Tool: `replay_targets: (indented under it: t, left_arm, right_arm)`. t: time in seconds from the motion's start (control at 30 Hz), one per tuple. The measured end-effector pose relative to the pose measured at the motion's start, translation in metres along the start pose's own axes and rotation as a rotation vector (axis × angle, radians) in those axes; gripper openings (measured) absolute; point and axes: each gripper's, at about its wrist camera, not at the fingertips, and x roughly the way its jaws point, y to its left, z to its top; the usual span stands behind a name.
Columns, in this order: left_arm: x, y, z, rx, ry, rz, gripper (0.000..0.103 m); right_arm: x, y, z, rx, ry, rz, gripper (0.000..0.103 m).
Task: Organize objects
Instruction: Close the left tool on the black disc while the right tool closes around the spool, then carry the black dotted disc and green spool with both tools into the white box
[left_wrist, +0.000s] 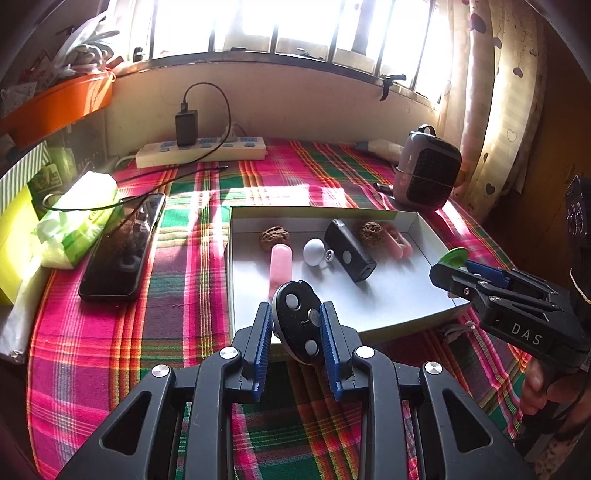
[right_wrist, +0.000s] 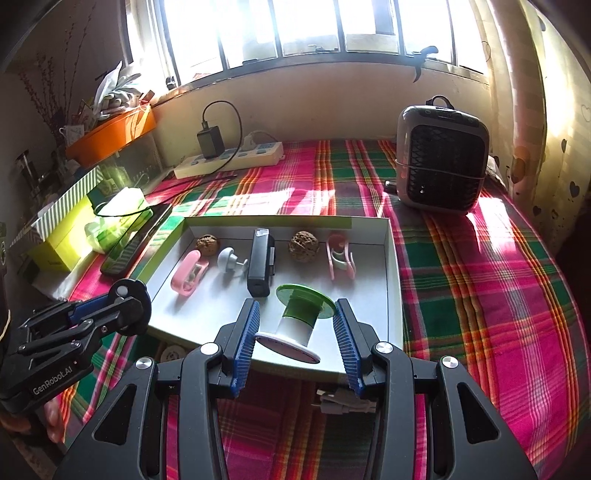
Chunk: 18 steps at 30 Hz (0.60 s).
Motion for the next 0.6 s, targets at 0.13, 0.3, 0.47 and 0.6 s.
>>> replay_targets:
  t: [0.13,0.3,0.47,0.6]
  left_arm:
    - [0.007,0.002,0.004,-0.004,0.006,0.004,0.024]
    - [0.016,0.002,0.006,-0.002,0.016,0.008,0.024]
    - [0.024,0.003,0.007,-0.003,0.033,0.012,0.024]
    - [0.029,0.004,0.007,-0.005,0.041,0.018,0.024]
  right_arm:
    - [0.009,-0.005,0.006,0.002,0.010,-0.013,0.043]
    - [0.022,-0.011,0.010,0.003,0.031,-0.028,0.043]
    - [0.034,-0.015,0.012,-0.001,0.054,-0.033,0.043]
    - [0.041,-0.017,0.013,-0.003,0.067,-0.039,0.043]
